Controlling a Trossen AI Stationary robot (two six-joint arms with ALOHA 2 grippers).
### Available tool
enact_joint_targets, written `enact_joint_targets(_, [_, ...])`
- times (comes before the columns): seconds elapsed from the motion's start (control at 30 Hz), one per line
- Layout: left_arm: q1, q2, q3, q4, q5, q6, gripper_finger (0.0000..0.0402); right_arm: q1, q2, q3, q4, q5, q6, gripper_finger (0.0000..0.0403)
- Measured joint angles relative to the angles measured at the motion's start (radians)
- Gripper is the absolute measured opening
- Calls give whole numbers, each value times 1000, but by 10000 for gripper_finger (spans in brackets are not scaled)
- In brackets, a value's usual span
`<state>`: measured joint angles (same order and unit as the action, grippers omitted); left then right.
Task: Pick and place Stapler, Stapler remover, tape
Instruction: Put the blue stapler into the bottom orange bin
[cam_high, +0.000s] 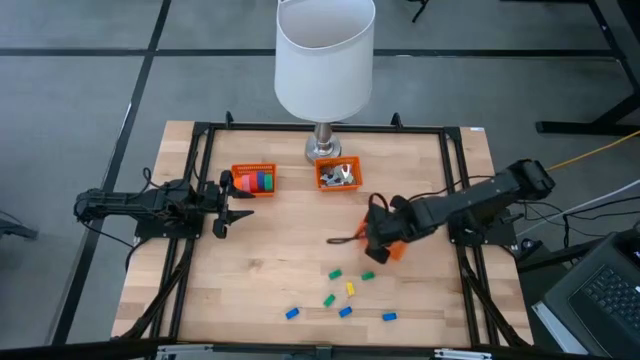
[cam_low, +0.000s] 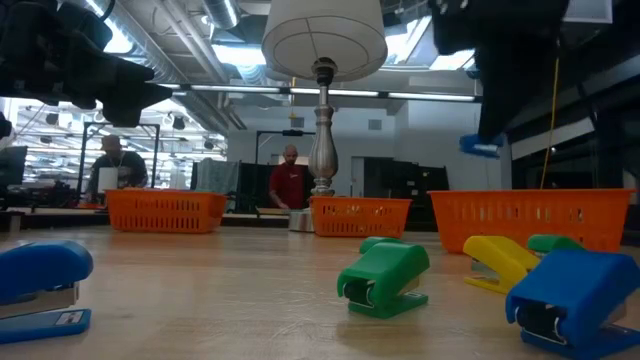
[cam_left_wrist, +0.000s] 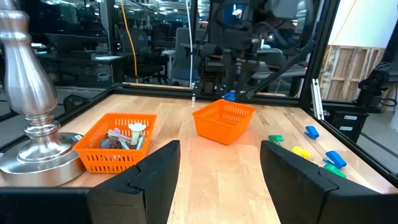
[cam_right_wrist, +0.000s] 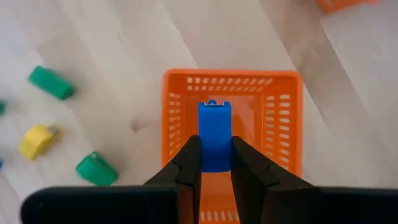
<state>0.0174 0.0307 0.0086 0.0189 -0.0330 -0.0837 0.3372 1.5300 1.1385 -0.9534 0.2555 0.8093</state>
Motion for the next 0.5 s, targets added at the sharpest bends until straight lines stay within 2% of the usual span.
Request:
enact_joint_targets(0.2, [0,0,0,0,0,0,219,-24,63,0,0,-24,48,58])
enact_joint_targets(0.5, [0,0,0,0,0,0,219,-63,182,0,-24,-15,20,63])
